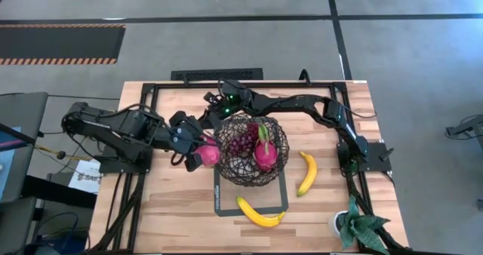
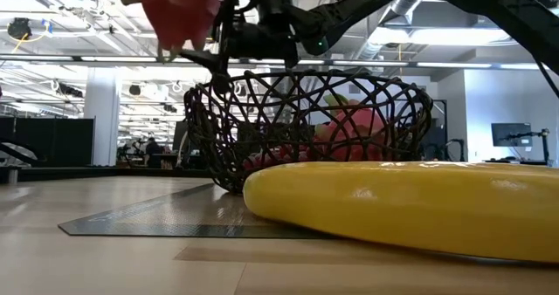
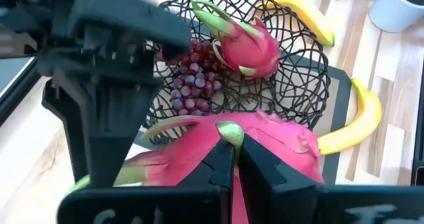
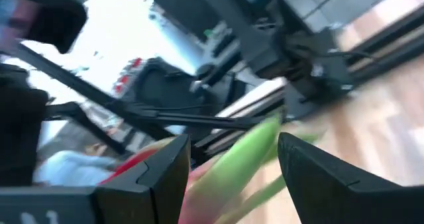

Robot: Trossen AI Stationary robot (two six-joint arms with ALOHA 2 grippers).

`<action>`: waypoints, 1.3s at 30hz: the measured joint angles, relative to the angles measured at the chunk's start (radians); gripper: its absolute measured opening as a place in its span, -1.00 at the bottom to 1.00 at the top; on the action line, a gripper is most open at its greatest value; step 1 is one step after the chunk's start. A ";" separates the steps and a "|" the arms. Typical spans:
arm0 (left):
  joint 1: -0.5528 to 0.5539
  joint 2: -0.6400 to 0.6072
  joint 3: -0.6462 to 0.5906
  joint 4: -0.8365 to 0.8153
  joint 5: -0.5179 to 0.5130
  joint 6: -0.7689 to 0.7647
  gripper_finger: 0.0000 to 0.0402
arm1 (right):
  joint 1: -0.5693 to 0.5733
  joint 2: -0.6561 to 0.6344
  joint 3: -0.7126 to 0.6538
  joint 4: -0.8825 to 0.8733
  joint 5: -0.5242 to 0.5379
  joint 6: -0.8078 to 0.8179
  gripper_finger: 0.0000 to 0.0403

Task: Build produce basket
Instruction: Put the red dragon fruit into the black wire basket

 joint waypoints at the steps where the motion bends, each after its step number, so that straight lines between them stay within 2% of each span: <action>1: 0.000 0.000 0.000 0.004 0.000 0.002 -1.00 | 0.001 0.000 0.000 -0.019 0.019 -0.017 0.24; 7: 0.001 0.000 0.000 0.006 0.015 0.002 -1.00 | 0.014 0.000 0.000 -0.138 0.120 -0.120 0.23; 12: 0.001 0.000 0.000 0.007 0.017 0.002 -1.00 | 0.017 0.000 0.000 -0.180 0.126 -0.138 0.22; 14: 0.001 0.000 0.000 0.007 0.018 0.002 -1.00 | 0.014 0.000 0.000 -0.185 0.125 -0.134 0.16; 17: 0.001 0.000 0.000 0.006 0.031 0.002 -1.00 | 0.007 0.000 0.000 -0.182 0.122 -0.131 -0.11; 21: 0.001 0.000 0.000 0.006 0.034 0.002 -1.00 | 0.002 0.000 0.000 -0.179 0.083 -0.156 -0.77; 23: 0.001 0.000 0.000 0.006 0.033 0.002 -1.00 | -0.001 0.000 0.000 -0.177 0.068 -0.179 -0.92; 31: 0.001 0.000 0.000 0.006 0.015 0.039 -0.99 | -0.014 0.000 0.000 -0.172 0.064 -0.164 -0.98; 39: 0.021 -0.005 0.000 -0.008 0.001 0.107 -0.87 | -0.066 -0.043 0.000 -0.203 0.054 -0.213 -0.99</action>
